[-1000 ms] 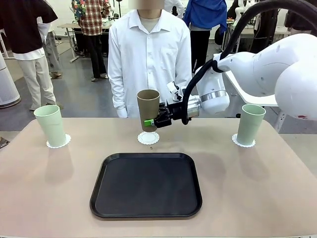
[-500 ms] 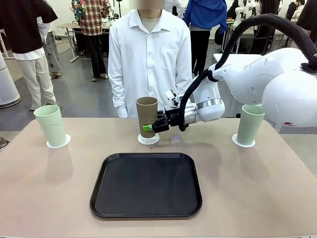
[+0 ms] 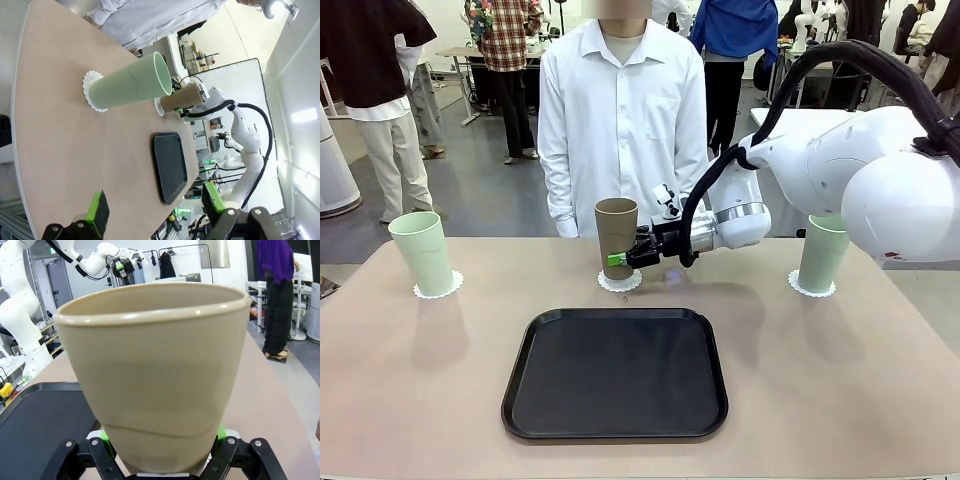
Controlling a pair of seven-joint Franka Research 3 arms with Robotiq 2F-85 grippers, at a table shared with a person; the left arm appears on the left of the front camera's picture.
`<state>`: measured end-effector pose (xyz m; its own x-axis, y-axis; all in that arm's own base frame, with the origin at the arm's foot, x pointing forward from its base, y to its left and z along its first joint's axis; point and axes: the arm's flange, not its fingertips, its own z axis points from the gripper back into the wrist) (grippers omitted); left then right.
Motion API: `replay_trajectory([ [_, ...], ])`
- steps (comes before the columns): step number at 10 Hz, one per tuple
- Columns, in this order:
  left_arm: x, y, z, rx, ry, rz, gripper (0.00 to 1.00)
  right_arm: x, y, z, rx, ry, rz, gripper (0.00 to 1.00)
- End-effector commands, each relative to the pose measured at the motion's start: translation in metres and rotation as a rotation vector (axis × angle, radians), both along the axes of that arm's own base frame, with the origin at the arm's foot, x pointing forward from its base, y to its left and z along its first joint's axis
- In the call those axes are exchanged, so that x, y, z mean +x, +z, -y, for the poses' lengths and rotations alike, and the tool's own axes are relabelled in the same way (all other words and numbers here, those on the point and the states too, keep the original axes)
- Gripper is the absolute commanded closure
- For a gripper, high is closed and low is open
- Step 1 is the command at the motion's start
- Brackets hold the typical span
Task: Place coasters on the table and set cups on them.
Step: Take one Reusable plastic cup from the Flat Tray and place it on a coaster set by the human.
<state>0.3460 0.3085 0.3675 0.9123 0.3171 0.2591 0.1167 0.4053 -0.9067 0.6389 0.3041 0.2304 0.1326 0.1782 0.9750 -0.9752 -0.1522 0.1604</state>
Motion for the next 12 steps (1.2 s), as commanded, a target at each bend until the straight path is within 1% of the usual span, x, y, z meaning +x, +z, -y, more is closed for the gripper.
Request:
replay_trajectory([
  [1,-0.002,0.002,0.000,0.001,0.003,0.004,0.00,0.009,-0.004,-0.005,-0.011,0.009,-0.016,0.19],
  [4,-0.002,0.002,0.000,0.001,0.003,0.004,0.00,0.009,-0.014,-0.002,-0.014,0.009,-0.018,0.19],
  [6,-0.002,0.002,0.000,0.001,0.003,0.004,0.00,0.008,-0.016,-0.002,-0.013,0.018,-0.003,0.19],
  [7,-0.002,0.002,0.000,0.001,0.003,0.004,0.00,0.009,-0.016,-0.002,-0.012,0.024,0.006,0.15],
  [8,-0.002,0.002,0.000,0.001,0.003,0.004,0.00,0.009,-0.017,-0.002,-0.017,0.033,0.008,0.00],
  [12,-0.002,0.002,0.000,0.001,0.003,0.004,0.00,0.008,-0.016,-0.003,-0.039,0.041,0.002,0.00],
])
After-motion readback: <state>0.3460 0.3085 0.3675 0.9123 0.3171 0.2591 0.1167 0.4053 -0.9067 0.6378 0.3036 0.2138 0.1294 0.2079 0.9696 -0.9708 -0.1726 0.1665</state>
